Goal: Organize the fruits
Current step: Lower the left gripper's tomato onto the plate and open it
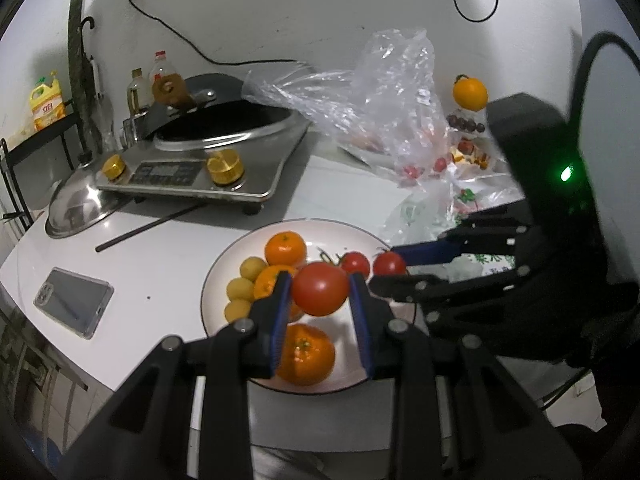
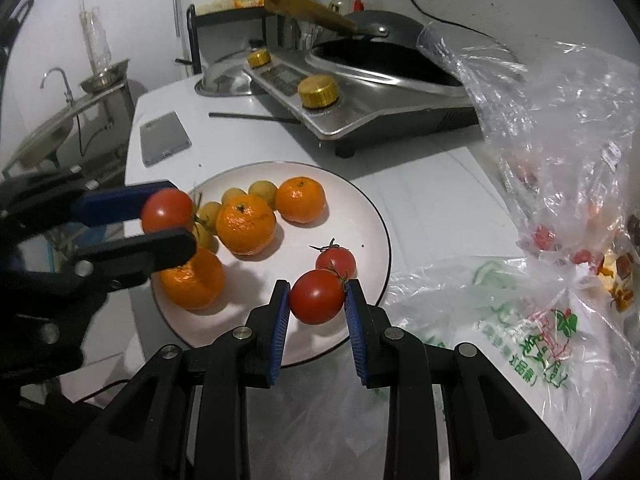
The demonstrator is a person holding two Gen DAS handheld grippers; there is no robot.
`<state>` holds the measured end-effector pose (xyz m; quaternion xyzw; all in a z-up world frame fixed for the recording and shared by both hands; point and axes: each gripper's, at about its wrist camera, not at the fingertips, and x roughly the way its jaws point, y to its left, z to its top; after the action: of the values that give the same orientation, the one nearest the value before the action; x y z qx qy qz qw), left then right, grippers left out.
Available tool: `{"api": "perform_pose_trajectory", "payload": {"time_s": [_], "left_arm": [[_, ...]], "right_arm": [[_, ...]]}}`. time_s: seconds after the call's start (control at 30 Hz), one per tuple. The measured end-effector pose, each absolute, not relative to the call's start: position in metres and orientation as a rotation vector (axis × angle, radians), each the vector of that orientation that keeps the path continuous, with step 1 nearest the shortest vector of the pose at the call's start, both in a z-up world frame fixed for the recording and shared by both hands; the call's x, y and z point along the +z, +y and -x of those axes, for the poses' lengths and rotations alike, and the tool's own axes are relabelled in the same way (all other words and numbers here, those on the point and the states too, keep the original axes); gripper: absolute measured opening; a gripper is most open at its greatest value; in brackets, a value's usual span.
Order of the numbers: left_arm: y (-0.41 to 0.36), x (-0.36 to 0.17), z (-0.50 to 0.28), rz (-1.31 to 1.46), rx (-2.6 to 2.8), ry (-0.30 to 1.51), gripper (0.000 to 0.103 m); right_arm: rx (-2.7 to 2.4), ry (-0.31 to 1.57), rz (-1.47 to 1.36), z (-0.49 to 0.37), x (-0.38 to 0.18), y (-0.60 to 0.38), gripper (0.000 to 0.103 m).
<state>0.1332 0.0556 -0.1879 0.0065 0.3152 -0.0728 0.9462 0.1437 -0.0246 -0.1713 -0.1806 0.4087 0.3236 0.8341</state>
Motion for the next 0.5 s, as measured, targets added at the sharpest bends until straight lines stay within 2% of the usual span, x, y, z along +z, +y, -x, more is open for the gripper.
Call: {"api": "perform_pose_trajectory", "payload": {"time_s": [0.5], "left_arm": [[0.061, -0.192, -0.135, 0.003, -0.152, 0.648, 0.03]], "right_arm": [[0.659, 0.895, 0.486, -0.147, -0.193, -0.01, 0.03]]}}
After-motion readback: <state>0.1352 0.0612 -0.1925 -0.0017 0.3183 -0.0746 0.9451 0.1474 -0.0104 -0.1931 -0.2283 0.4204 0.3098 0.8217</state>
